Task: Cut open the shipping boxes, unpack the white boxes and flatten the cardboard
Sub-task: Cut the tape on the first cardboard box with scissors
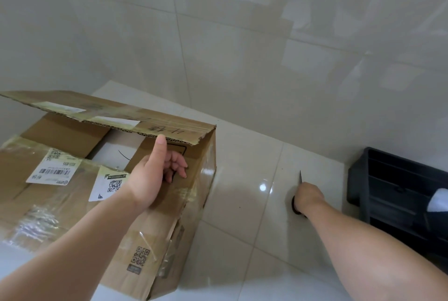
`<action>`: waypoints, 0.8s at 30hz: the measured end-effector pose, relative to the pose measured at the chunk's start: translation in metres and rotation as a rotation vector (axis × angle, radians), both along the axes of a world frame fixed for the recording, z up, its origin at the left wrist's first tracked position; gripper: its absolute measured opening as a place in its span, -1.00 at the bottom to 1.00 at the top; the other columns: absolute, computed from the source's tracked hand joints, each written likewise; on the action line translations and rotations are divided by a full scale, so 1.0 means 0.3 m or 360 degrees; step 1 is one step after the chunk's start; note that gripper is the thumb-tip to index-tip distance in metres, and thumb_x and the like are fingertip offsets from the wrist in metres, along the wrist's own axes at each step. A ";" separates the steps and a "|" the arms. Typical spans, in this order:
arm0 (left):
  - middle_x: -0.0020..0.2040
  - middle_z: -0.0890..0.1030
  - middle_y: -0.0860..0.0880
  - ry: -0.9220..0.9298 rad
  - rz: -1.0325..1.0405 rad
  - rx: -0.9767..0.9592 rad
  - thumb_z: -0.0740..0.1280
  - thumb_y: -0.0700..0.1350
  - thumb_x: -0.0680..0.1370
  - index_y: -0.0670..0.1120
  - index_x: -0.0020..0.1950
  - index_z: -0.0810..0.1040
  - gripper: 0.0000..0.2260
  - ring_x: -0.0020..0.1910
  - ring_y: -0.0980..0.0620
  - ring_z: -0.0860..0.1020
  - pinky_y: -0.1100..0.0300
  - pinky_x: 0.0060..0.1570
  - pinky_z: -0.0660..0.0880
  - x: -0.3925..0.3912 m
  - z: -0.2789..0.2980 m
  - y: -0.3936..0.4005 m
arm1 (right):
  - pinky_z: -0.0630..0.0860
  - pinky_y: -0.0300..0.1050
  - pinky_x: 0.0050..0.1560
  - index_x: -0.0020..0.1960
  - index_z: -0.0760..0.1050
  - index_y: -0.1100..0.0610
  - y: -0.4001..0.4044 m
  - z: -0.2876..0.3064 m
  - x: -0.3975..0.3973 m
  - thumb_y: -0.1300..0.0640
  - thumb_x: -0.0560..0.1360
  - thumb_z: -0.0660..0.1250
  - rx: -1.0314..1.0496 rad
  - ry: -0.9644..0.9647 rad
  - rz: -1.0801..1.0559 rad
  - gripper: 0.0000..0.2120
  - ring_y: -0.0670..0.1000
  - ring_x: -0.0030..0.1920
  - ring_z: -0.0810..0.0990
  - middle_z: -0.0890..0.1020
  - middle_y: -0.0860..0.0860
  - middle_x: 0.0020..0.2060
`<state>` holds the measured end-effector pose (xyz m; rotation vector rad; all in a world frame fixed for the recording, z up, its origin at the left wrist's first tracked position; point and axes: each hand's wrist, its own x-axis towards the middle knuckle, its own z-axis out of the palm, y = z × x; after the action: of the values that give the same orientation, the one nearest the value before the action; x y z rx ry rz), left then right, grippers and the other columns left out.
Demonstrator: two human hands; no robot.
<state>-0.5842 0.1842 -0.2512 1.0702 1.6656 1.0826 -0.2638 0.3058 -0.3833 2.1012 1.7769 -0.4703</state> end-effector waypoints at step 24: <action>-0.31 0.66 -0.07 0.0106 0.0038 -0.0165 -0.13 0.40 0.48 -0.22 -0.18 0.59 -0.22 -0.36 0.02 0.51 0.10 -0.08 0.44 0.001 0.065 -0.003 | 0.48 -0.14 -0.26 -0.22 0.60 0.13 -0.063 0.361 -0.393 0.12 0.46 0.29 0.0651 0.1359 0.1111 -0.85 0.02 -0.35 0.54 0.59 -0.02 -0.40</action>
<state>-0.5839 0.1834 -0.2317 1.0319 1.7718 0.9737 -0.3817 0.2868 -0.2750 1.3593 3.1288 -0.9311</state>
